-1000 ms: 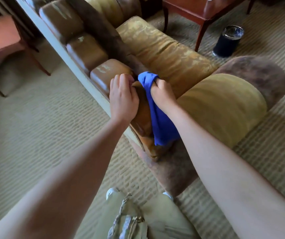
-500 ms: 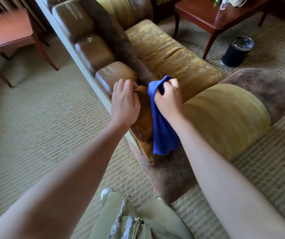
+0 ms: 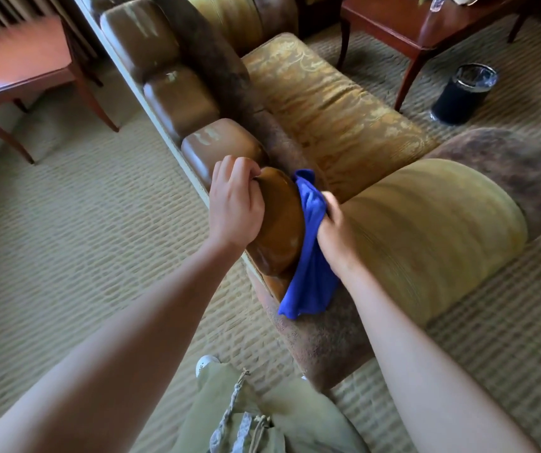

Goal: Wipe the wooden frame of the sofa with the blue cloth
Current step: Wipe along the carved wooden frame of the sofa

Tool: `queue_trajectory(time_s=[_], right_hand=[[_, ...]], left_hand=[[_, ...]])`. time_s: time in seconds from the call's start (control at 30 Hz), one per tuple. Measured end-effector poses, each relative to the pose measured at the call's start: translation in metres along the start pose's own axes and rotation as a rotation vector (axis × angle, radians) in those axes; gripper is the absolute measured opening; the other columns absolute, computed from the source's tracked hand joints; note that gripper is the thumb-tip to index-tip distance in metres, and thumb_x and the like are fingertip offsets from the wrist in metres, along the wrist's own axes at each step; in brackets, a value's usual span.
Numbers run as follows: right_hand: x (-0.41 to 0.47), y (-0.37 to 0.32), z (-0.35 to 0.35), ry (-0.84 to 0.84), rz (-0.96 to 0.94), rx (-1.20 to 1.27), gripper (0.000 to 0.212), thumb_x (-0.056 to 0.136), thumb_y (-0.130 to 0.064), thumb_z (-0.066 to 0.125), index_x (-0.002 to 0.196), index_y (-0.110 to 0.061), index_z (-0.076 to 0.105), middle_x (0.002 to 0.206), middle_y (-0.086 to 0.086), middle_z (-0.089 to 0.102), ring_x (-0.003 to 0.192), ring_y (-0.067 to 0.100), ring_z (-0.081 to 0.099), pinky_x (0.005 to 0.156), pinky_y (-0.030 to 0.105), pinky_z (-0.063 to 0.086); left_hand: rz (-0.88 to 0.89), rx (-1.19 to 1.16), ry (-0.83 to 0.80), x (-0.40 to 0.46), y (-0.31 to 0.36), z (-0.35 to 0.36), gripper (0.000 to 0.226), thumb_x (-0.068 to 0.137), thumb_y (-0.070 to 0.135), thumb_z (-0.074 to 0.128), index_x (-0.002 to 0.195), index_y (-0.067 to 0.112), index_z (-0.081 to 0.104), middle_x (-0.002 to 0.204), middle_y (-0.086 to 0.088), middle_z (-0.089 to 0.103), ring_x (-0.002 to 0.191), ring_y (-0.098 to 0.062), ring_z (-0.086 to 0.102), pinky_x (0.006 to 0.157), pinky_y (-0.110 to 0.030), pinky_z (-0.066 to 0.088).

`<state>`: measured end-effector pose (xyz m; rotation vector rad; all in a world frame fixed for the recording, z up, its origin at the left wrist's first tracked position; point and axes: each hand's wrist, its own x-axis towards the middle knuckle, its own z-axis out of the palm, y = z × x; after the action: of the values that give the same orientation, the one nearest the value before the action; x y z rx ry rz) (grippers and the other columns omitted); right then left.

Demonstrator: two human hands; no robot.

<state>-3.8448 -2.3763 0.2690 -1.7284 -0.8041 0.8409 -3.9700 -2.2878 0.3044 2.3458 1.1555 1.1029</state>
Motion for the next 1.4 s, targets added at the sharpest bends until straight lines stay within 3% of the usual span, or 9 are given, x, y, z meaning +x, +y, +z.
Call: queue_trajectory(time_s=[0.1, 0.3, 0.47, 0.63, 0.83, 1.03, 1.13, 1.3, 1.4], right_hand=[[-0.014, 0.001, 0.0, 0.026, -0.012, -0.006, 0.007, 0.093, -0.029, 0.048, 0.088, -0.024, 0.049, 0.086, -0.003, 0.062, 0.077, 0.009, 0.058, 0.064, 0.02, 0.042], [0.037, -0.051, 0.017, -0.112, -0.158, -0.113, 0.019, 0.093, -0.029, 0.051, 0.106, -0.016, 0.052, 0.106, 0.001, 0.062, 0.096, 0.014, 0.055, 0.076, 0.026, 0.037], [0.062, -0.049, 0.021, -0.198, 0.005, -0.095, 0.032, 0.087, -0.038, 0.045, 0.109, -0.019, 0.057, 0.117, 0.002, 0.061, 0.109, 0.021, 0.055, 0.099, 0.037, 0.042], [0.026, -0.023, 0.003, -0.084, 0.072, 0.165, 0.025, 0.101, -0.01, 0.037, 0.121, -0.015, 0.05, 0.107, -0.001, 0.055, 0.097, 0.008, 0.051, 0.093, 0.022, 0.037], [-0.008, 0.002, 0.007, 0.133, -0.024, -0.016, 0.011, 0.084, -0.036, 0.046, 0.08, -0.026, 0.044, 0.082, -0.005, 0.06, 0.081, 0.019, 0.058, 0.08, 0.049, 0.048], [0.002, -0.033, 0.02, 0.171, -0.281, -0.127, 0.014, 0.091, -0.017, 0.053, 0.084, -0.019, 0.041, 0.076, -0.008, 0.054, 0.064, -0.003, 0.049, 0.054, 0.008, 0.034], [0.024, -0.053, 0.026, 0.081, -0.308, -0.264, 0.009, 0.092, -0.018, 0.05, 0.09, -0.016, 0.042, 0.082, -0.004, 0.053, 0.067, 0.004, 0.048, 0.052, 0.01, 0.033], [0.052, -0.038, 0.019, -0.028, -0.121, -0.206, 0.012, 0.089, -0.031, 0.046, 0.081, -0.023, 0.05, 0.096, 0.004, 0.064, 0.089, 0.02, 0.057, 0.075, 0.035, 0.044], [0.04, -0.024, 0.012, 0.002, -0.041, -0.053, 0.019, 0.094, -0.018, 0.044, 0.101, -0.01, 0.06, 0.098, 0.003, 0.064, 0.092, 0.016, 0.057, 0.092, 0.042, 0.045]], left_hand=[[-0.007, -0.013, 0.009, -0.001, 0.0, 0.0, 0.026, 0.085, 0.011, 0.033, 0.085, -0.001, 0.056, 0.086, -0.016, 0.055, 0.083, -0.03, 0.048, 0.074, -0.035, 0.039], [0.017, -0.037, 0.019, -0.001, -0.002, -0.001, 0.024, 0.083, 0.005, 0.032, 0.083, -0.002, 0.056, 0.085, -0.016, 0.054, 0.081, -0.024, 0.043, 0.074, -0.029, 0.036], [0.015, -0.033, 0.014, -0.002, -0.001, -0.001, 0.025, 0.085, 0.005, 0.032, 0.084, -0.001, 0.055, 0.085, -0.016, 0.054, 0.082, -0.026, 0.045, 0.074, -0.026, 0.035], [0.021, -0.023, 0.024, -0.002, -0.001, -0.001, 0.024, 0.086, 0.006, 0.032, 0.084, -0.002, 0.055, 0.085, -0.016, 0.054, 0.082, -0.028, 0.047, 0.074, -0.029, 0.037], [0.019, -0.027, 0.03, -0.002, -0.002, 0.0, 0.024, 0.086, 0.005, 0.033, 0.084, -0.002, 0.056, 0.086, -0.016, 0.055, 0.083, -0.028, 0.047, 0.075, -0.028, 0.036], [0.02, -0.044, 0.035, -0.002, -0.004, 0.001, 0.026, 0.084, 0.005, 0.031, 0.083, -0.002, 0.056, 0.085, -0.017, 0.054, 0.082, -0.023, 0.043, 0.074, -0.03, 0.036], [0.021, -0.056, 0.03, -0.002, -0.003, 0.0, 0.025, 0.082, 0.004, 0.031, 0.082, -0.002, 0.056, 0.085, -0.016, 0.055, 0.081, -0.024, 0.044, 0.073, -0.027, 0.035], [0.022, -0.06, 0.037, -0.002, -0.001, -0.001, 0.026, 0.083, 0.006, 0.03, 0.082, -0.002, 0.055, 0.085, -0.016, 0.055, 0.08, -0.03, 0.047, 0.072, -0.028, 0.036], [0.018, -0.05, 0.041, -0.001, -0.001, -0.001, 0.026, 0.084, 0.008, 0.031, 0.083, -0.001, 0.055, 0.085, -0.015, 0.055, 0.081, -0.029, 0.048, 0.071, -0.025, 0.034]])
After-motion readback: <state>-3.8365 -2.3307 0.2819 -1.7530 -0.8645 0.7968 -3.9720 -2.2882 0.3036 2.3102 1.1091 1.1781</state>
